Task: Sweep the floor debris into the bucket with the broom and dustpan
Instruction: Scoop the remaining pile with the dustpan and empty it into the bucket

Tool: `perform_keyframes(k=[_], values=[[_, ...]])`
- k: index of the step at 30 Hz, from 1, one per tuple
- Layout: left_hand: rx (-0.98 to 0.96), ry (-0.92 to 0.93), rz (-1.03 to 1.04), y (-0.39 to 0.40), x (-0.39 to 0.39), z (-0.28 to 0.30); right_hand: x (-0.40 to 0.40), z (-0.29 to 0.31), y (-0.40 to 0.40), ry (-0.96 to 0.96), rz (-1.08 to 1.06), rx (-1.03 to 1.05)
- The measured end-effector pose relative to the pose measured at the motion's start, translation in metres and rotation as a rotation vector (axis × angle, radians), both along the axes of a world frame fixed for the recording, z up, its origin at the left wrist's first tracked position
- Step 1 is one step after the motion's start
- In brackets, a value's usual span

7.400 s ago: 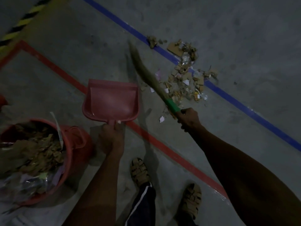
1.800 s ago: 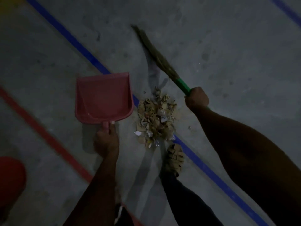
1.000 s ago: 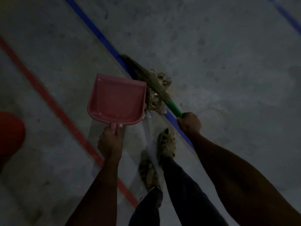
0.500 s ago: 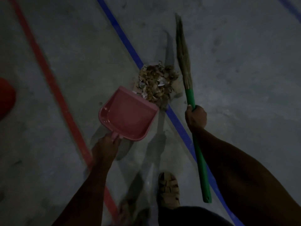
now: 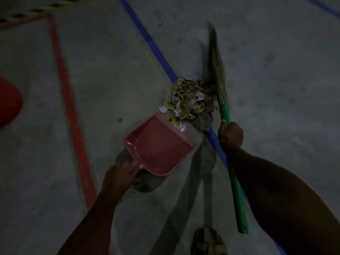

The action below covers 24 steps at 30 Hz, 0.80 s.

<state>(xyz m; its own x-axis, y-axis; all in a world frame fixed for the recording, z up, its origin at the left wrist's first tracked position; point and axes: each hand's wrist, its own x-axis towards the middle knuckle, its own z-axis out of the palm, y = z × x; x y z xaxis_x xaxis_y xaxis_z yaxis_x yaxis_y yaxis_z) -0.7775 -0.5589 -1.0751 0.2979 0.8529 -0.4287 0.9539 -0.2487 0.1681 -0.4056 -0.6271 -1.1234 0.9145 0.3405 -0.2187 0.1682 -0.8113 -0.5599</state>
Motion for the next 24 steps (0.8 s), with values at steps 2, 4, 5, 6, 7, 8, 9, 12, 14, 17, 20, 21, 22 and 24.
perform_keyframes(k=[2, 4, 5, 6, 7, 8, 9, 12, 14, 17, 20, 21, 22, 24], values=[[0.030, -0.002, 0.023, 0.006, -0.008, -0.008, 0.000, 0.001, 0.008, 0.027, -0.035, 0.013], [0.024, 0.005, 0.018, 0.013, -0.016, -0.018, 0.003, 0.001, 0.015, 0.036, -0.046, 0.031], [0.018, 0.006, 0.014, 0.018, -0.020, -0.023, 0.004, 0.000, 0.017, 0.036, -0.051, 0.036], [0.015, 0.009, 0.007, 0.022, -0.021, -0.027, 0.005, -0.002, 0.018, 0.030, -0.052, 0.043], [0.011, 0.012, -0.010, 0.026, -0.023, -0.032, 0.005, -0.005, 0.017, 0.033, -0.049, 0.044], [0.015, 0.011, -0.022, 0.029, -0.026, -0.036, 0.002, -0.007, 0.017, 0.038, -0.044, 0.046], [0.024, 0.005, -0.040, 0.034, -0.028, -0.041, -0.001, -0.009, 0.016, 0.039, -0.039, 0.043], [0.012, 0.014, -0.070, 0.041, -0.035, -0.046, -0.015, -0.011, 0.012, 0.038, -0.017, 0.023], [-0.009, 0.035, -0.069, 0.046, -0.041, -0.049, -0.025, -0.010, 0.008, 0.033, 0.007, 0.021], [-0.016, 0.050, -0.072, 0.051, -0.046, -0.041, -0.031, -0.008, 0.003, 0.027, -0.017, 0.040], [-0.013, 0.043, -0.064, 0.058, -0.054, -0.035, -0.028, -0.001, -0.004, 0.019, -0.059, 0.065], [0.001, 0.039, -0.062, 0.060, -0.059, -0.037, -0.027, -0.001, -0.007, 0.017, -0.069, 0.067], [0.011, 0.034, -0.060, 0.061, -0.063, -0.039, -0.024, 0.000, -0.009, 0.009, -0.072, 0.067], [0.013, 0.025, -0.043, 0.060, -0.066, -0.042, -0.020, 0.001, -0.015, 0.000, -0.081, 0.065]])
